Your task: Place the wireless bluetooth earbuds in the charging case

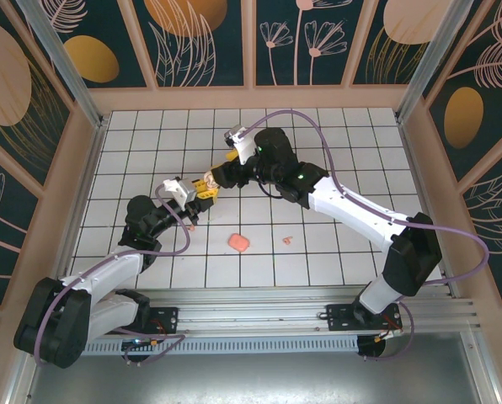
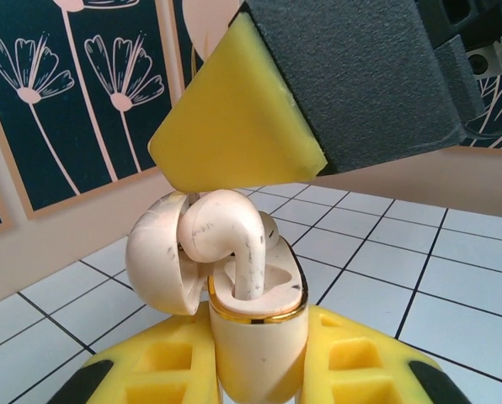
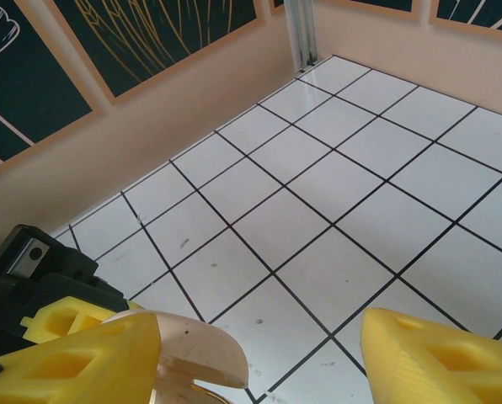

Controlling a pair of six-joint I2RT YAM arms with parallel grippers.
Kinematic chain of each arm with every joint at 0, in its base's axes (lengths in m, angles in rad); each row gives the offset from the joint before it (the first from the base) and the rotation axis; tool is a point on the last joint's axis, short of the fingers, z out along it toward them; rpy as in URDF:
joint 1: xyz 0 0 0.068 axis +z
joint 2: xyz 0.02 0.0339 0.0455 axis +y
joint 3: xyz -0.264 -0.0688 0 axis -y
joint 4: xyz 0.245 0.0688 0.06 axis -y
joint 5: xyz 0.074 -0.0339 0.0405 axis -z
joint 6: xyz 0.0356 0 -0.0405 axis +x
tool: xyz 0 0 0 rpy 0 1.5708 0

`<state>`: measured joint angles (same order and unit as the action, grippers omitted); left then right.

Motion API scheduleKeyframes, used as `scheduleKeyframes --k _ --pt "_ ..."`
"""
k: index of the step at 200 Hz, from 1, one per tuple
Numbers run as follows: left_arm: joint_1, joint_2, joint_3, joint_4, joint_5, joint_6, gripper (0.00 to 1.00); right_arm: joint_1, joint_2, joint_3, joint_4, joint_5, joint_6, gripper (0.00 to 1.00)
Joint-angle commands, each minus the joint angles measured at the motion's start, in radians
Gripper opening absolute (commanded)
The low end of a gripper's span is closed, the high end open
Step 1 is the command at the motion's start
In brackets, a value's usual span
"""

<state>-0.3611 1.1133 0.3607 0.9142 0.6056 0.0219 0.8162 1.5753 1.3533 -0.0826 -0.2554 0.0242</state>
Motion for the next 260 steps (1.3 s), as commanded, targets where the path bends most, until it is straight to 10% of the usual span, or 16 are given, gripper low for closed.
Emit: scheduleKeyframes --k 1,155,260 --pt "-0.001 -0.01 0.046 0.047 0.0 0.014 0.02 0.014 -0.031 0.007 -0.067 -0.001 -0.028 0.64" --pt "-0.001 -0.008 0.044 0.003 0.001 0.064 0.02 -0.057 -0.151 -0.073 0.044 -0.126 0.061 0.62" --pt "-0.001 -0.004 0.051 -0.046 -0.024 0.121 0.02 -0.059 -0.014 0.176 -0.271 -0.257 0.383 0.41"
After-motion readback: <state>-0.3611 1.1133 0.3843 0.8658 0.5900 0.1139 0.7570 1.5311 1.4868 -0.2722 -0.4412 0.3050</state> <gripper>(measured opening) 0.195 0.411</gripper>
